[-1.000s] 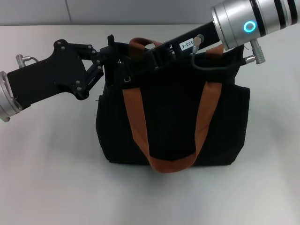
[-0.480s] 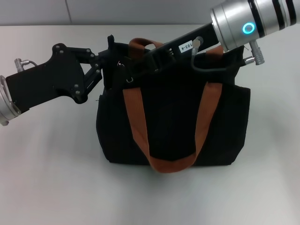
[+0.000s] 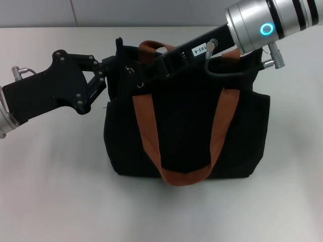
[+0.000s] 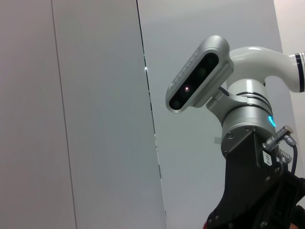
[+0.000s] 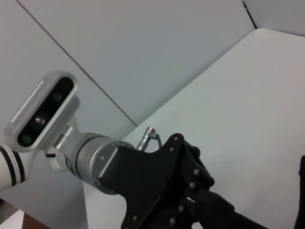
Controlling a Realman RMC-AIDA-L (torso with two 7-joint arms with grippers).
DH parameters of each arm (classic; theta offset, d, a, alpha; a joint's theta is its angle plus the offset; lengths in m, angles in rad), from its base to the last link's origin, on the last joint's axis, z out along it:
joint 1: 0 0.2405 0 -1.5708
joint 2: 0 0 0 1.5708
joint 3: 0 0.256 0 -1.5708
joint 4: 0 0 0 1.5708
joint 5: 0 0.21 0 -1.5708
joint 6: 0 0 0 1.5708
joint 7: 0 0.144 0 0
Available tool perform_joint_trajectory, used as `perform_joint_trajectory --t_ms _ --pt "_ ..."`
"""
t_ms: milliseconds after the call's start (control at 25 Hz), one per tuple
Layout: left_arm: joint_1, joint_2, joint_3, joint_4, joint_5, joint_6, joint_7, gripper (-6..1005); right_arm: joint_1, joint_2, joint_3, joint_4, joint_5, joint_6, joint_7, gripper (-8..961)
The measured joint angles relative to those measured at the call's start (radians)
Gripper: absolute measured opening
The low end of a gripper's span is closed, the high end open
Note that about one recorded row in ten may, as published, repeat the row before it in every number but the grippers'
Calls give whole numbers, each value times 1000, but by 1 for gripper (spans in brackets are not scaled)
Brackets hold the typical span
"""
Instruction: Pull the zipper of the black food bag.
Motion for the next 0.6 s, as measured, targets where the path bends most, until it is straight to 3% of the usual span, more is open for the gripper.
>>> perform_joint_trajectory --t_ms 600 --pt "15 11 -9 0 -5 -9 2 28 -46 1 -3 -99 -69 -4 89 -2"
